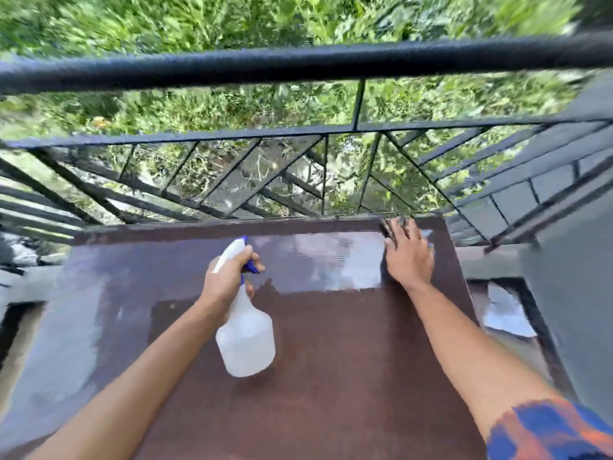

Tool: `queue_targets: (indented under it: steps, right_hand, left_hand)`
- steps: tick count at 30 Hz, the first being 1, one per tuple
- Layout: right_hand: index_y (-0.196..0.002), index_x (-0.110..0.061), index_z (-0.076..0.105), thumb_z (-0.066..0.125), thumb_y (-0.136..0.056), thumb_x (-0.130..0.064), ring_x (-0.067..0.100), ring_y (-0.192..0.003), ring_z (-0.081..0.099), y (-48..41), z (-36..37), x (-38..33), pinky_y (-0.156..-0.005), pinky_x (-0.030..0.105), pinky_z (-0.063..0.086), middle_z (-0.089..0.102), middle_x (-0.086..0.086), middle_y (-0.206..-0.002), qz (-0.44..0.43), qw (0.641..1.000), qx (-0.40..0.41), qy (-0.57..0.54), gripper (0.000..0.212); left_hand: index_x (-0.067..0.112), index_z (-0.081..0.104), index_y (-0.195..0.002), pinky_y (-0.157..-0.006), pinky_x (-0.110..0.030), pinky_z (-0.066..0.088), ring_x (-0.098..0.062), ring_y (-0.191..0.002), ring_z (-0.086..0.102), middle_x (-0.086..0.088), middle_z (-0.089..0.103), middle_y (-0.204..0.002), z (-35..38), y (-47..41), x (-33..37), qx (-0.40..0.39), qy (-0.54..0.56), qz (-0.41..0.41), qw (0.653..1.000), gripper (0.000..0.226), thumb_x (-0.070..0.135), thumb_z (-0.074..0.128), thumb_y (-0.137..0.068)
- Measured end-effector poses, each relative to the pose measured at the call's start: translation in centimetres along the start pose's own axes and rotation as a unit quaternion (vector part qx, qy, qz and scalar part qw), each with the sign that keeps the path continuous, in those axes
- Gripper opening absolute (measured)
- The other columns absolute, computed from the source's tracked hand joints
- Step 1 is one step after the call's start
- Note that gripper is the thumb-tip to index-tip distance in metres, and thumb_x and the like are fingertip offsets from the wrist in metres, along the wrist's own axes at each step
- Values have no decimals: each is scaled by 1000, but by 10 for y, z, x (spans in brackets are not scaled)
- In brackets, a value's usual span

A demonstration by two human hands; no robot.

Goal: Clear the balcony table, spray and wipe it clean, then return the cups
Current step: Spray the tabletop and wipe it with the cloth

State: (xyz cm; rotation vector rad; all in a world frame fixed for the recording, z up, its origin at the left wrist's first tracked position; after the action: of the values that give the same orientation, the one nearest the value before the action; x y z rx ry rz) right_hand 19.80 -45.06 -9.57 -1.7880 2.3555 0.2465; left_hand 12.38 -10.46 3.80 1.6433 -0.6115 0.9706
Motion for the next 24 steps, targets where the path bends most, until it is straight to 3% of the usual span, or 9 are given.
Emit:
queue_targets:
  steps: [3,8,11,16,18,24]
  right_hand:
    - [-151,-32,38,52,-99,-35,40,-137,40,-12,-18,67,-110,56,37,32,8,-161,58,998,-4,-9,53]
    - [-151,-24,41,51,-101,-22,41,-131,44,39,-29,106,-104,51,42,42,14,-153,96,992,26,-83,51]
    - [-147,-30,45,54,-99,-26,38,-122,50,88,-22,104,-94,52,46,44,4,-153,139,987,60,-59,49]
    - [-144,-29,48,57,-96,-20,32,-136,41,88,-28,97,-100,53,40,39,0,-158,183,979,30,-82,50]
    - [-141,-26,52,59,-93,-16,31,-137,42,83,-33,91,-98,50,44,39,1,-157,191,977,21,-91,50]
    - [-142,-26,51,61,-92,-17,31,-131,51,106,-27,27,-93,43,52,35,0,-160,112,992,-5,-62,52]
  left_hand:
    - [7,68,-85,-40,-21,41,-23,-71,62,-2,70,-61,32,15,-4,-9,-15,9,1000,25,20,57,-103]
    - [6,67,-85,-41,-23,40,-20,-69,63,-3,69,-63,73,39,-16,-34,-37,4,999,24,18,57,-102]
    - [7,66,-87,-43,-24,39,-15,-66,64,-5,68,-67,88,52,-22,-45,-51,1,998,23,20,55,-103]
    - [7,65,-87,-42,-24,40,-9,-56,63,-7,68,-70,92,71,-27,-42,-35,-2,998,25,22,54,-104]
    - [7,66,-89,-45,-26,41,-12,-63,64,-8,68,-74,82,74,-28,-34,-30,-1,999,26,24,54,-104]
    - [5,67,-90,-43,-24,40,-14,-70,67,-9,68,-75,33,65,-25,-14,-7,2,1000,25,22,55,-105]
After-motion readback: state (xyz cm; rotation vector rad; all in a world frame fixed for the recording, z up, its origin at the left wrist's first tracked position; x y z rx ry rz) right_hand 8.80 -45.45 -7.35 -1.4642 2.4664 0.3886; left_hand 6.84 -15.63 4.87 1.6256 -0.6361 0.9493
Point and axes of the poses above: each hand's wrist, its own y-axis away from the middle knuckle, its own z-axis out of the palm, x = y × z, the point moved 1 cm from there along -y, towards the middle knuckle
